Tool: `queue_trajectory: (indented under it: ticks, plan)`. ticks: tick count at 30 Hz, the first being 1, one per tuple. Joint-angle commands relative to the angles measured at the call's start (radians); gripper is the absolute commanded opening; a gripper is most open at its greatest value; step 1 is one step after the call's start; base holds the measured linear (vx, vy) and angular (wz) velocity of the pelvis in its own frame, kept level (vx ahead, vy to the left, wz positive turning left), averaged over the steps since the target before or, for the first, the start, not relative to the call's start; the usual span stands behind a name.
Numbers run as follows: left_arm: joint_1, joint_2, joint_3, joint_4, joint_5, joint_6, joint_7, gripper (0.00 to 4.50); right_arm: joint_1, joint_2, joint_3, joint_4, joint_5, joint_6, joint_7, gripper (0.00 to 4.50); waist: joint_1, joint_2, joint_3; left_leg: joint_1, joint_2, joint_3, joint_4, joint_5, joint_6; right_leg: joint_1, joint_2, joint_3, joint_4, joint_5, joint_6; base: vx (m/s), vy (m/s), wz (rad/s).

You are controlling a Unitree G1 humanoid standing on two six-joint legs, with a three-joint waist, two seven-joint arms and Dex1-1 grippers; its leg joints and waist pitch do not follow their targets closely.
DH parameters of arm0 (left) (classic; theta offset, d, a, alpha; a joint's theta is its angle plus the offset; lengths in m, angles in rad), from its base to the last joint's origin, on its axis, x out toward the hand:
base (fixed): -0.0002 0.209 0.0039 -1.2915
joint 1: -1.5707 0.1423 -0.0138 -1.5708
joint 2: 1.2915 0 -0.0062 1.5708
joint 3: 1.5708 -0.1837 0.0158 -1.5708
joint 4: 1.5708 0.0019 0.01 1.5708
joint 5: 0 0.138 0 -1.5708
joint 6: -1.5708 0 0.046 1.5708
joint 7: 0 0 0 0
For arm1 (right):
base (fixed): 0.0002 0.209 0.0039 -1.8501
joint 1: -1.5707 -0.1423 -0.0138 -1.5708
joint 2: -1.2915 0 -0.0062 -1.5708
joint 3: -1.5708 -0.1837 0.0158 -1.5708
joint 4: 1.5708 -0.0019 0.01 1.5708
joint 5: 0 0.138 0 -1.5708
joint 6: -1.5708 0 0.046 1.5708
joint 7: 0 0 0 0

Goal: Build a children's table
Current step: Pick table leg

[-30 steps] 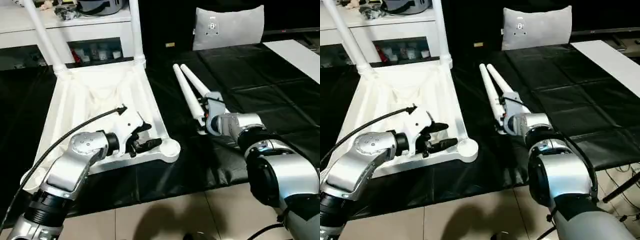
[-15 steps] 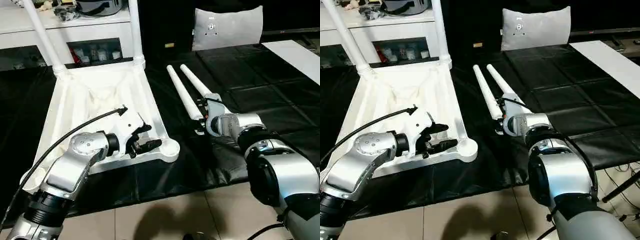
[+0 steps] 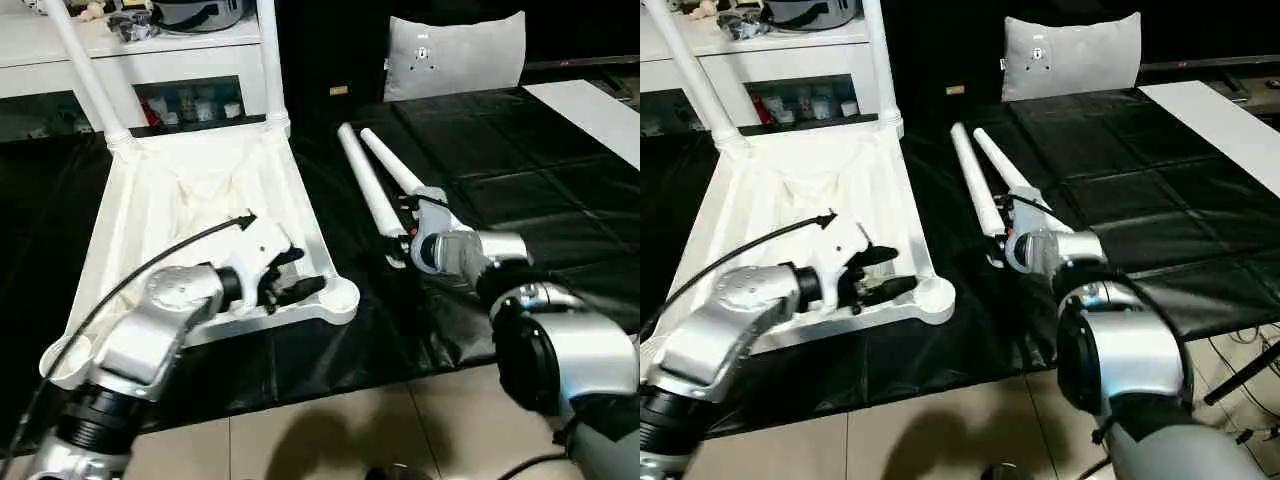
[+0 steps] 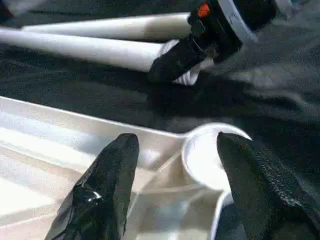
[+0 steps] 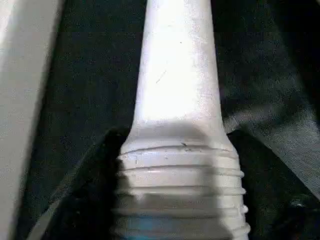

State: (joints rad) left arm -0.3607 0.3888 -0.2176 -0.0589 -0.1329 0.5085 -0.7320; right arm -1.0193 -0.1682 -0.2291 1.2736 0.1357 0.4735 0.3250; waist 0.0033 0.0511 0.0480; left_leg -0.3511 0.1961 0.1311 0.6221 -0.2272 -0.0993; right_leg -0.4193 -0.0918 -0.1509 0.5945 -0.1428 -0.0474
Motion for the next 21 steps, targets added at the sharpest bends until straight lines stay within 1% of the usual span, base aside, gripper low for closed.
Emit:
queue_trajectory:
  ticks: [1, 2, 5, 6, 7, 8, 9, 10, 11, 12, 13, 14, 15, 16, 17, 18, 19, 20, 21]
  plan:
    - [-0.016, -0.022, 0.023, 0.017, -0.008, -0.003, 0.034, 2.94, 0.0, 0.001, -0.059, -0.072, 0.065, -0.049, -0.002, 2.78, 0.003, -0.007, -0.072, -0.019, 0.013, 0.015, -0.064, -0.109, 0.069, 0.078, -0.054, 0.05, -0.07, -0.35, -0.144, 0.0, 0.0, 0.0]
    - [-0.018, -0.03, 0.028, 0.02, -0.012, -0.005, 0.041, 2.94, 0.003, 0.002, -0.071, -0.084, 0.075, -0.056, 0.001, 2.78, 0.004, -0.004, -0.072, -0.018, 0.015, 0.015, -0.064, -0.105, 0.074, 0.077, -0.053, 0.049, -0.07, -0.343, -0.145, 0.0, 0.0, 0.0]
    - [-0.04, -0.088, 0.061, 0.061, -0.03, -0.037, 0.094, 2.94, 0.047, 0.016, -0.101, -0.187, 0.125, -0.117, 0.077, 2.78, 0.004, -0.001, -0.073, -0.02, 0.013, 0.017, -0.062, -0.101, 0.09, 0.078, -0.05, 0.047, -0.074, -0.325, -0.14, 0.0, 0.0, 0.0]
    - [-0.046, -0.1, 0.07, 0.07, -0.033, -0.039, 0.106, 2.94, 0.055, 0.019, -0.103, -0.207, 0.133, -0.115, 0.09, 2.78, 0.006, -0.001, -0.076, -0.019, 0.012, 0.014, -0.062, -0.093, 0.093, 0.081, -0.05, 0.046, -0.071, -0.321, -0.142, 0.0, 0.0, 0.0]
    - [-0.054, -0.115, 0.083, 0.082, -0.038, -0.041, 0.125, 2.94, 0.07, 0.025, -0.106, -0.241, 0.149, -0.112, 0.114, 2.78, 0.007, 0.008, -0.074, -0.02, 0.011, 0.014, -0.063, -0.094, 0.097, 0.08, -0.048, 0.045, -0.072, -0.317, -0.143, 0.0, 0.0, 0.0]
    - [-0.074, -0.148, 0.111, 0.109, -0.053, -0.047, 0.16, 2.94, 0.112, 0.041, -0.107, -0.327, 0.18, -0.117, 0.178, 2.78, 0.007, 0.01, -0.075, -0.018, 0.012, 0.013, -0.062, -0.098, 0.099, 0.081, -0.048, 0.044, -0.073, -0.315, -0.143, 0.0, 0.0, 0.0]
    - [-0.084, -0.163, 0.124, 0.12, -0.064, -0.047, 0.17, 2.94, 0.129, 0.047, -0.107, -0.362, 0.195, -0.116, 0.206, 2.78, 0.007, 0.003, -0.075, -0.021, 0.011, 0.015, -0.061, -0.097, 0.107, 0.083, -0.047, 0.044, -0.077, -0.31, -0.135, 0.0, 0.0, 0.0]
    - [-0.087, -0.167, 0.128, 0.122, -0.068, -0.046, 0.173, 2.94, 0.136, 0.049, -0.107, -0.374, 0.2, -0.114, 0.214, 2.78, 0.009, 0.002, -0.076, -0.021, 0.01, 0.014, -0.062, -0.089, 0.111, 0.085, -0.047, 0.044, -0.077, -0.306, -0.135, 0.0, 0.0, 0.0]
    - [-0.095, -0.184, 0.146, 0.127, -0.085, -0.041, 0.18, 3.11, 0.16, 0.058, -0.108, -0.421, 0.222, -0.104, 0.24, 2.78, 0.01, 0.006, -0.075, -0.021, 0.012, 0.013, -0.063, -0.088, 0.114, 0.083, -0.047, 0.043, -0.079, -0.305, -0.139, 0.0, 0.0, 0.0]
    - [-0.116, -0.214, 0.177, 0.14, -0.122, -0.026, 0.192, 3.21, 0.201, 0.07, -0.109, -0.507, 0.274, -0.065, 0.295, 2.78, 0.01, 0.01, -0.076, -0.022, 0.01, 0.013, -0.062, -0.088, 0.115, 0.085, -0.046, 0.042, -0.077, -0.303, -0.141, 0.0, 0.0, 0.0]
    - [-0.136, -0.239, 0.205, 0.151, -0.156, -0.013, 0.2, 3.28, 0.238, 0.08, -0.109, -0.586, 0.321, -0.029, 0.343, 2.78, 0.013, 0.006, -0.078, -0.02, 0.015, 0.011, -0.063, -0.081, 0.12, 0.086, -0.048, 0.043, -0.077, -0.293, -0.141, 0.0, 0.0, 0.0]
    - [-0.162, -0.268, 0.24, 0.163, -0.199, -0.008, 0.21, 3.31, 0.277, 0.086, -0.11, -0.668, 0.375, 0.014, 0.391, 2.78, 0.016, 0.004, -0.076, -0.022, 0.011, 0.013, -0.063, -0.08, 0.13, 0.087, -0.045, 0.043, -0.081, -0.292, -0.137, 0.0, 0.0, 0.0]
    - [-0.176, -0.286, 0.262, 0.169, -0.224, -0.008, 0.219, 3.41, 0.3, 0.09, -0.11, -0.715, 0.405, 0.039, 0.411, 2.77, 0.02, 0.003, -0.075, -0.021, 0.01, 0.014, -0.063, -0.076, 0.135, 0.087, -0.043, 0.044, -0.086, -0.3, -0.13, 0.0, 0.0, 0.0]
    - [-0.192, -0.302, 0.285, 0.181, -0.248, -0.009, 0.229, 3.41, 0.314, 0.09, -0.109, -0.741, 0.423, 0.051, 0.426, 2.77, 0.024, 0.003, -0.078, -0.019, 0.013, 0.012, -0.063, -0.079, 0.131, 0.086, -0.046, 0.043, -0.083, -0.308, -0.129, 0.0, 0.0, 0.0]
    - [-0.212, -0.32, 0.313, 0.193, -0.282, -0.004, 0.24, 3.41, 0.331, 0.089, -0.104, -0.77, 0.441, 0.062, 0.449, 2.77, 0.028, 0.012, -0.076, -0.018, 0.012, 0.011, -0.065, -0.086, 0.125, 0.084, -0.046, 0.041, -0.087, -0.333, -0.122, 0.0, 0.0, 0.0]
    - [-0.226, -0.334, 0.334, 0.204, -0.307, 0.001, 0.249, 3.66, 0.346, 0.089, -0.098, -0.795, 0.453, 0.07, 0.464, 2.77, 0.03, 0.006, -0.075, -0.015, 0.008, 0.015, -0.063, -0.094, 0.12, 0.082, -0.044, 0.039, -0.096, -0.365, -0.105, 0.0, 0.0, 0.0]
    - [-0.238, -0.345, 0.352, 0.209, -0.332, 0.008, 0.254, 3.66, 0.359, 0.088, -0.093, -0.817, 0.465, 0.082, 0.479, 2.77, 0.034, 0.017, -0.074, -0.015, 0.009, 0.012, -0.065, -0.098, 0.115, 0.082, -0.044, 0.039, -0.094, -0.371, -0.103, 0.0, 0.0, 0.0]
    - [-0.259, -0.362, 0.38, 0.227, -0.371, 0.021, 0.263, 3.7, 0.371, 0.086, -0.087, -0.835, 0.475, 0.09, 0.499, 2.77, 0.034, 0.007, -0.073, -0.017, 0.009, 0.012, -0.066, -0.104, 0.111, 0.082, -0.043, 0.037, -0.098, -0.384, -0.089, 0.0, 0.0, 0.0]
    - [-0.289, -0.383, 0.414, 0.248, -0.425, 0.046, 0.266, 3.77, 0.39, 0.083, -0.074, -0.867, 0.487, 0.102, 0.525, 2.77, 0.037, 0.016, -0.07, -0.012, 0.003, 0.018, -0.063, -0.114, 0.111, 0.079, -0.04, 0.034, -0.109, -0.411, -0.076, 0.0, 0.0, 0.0]
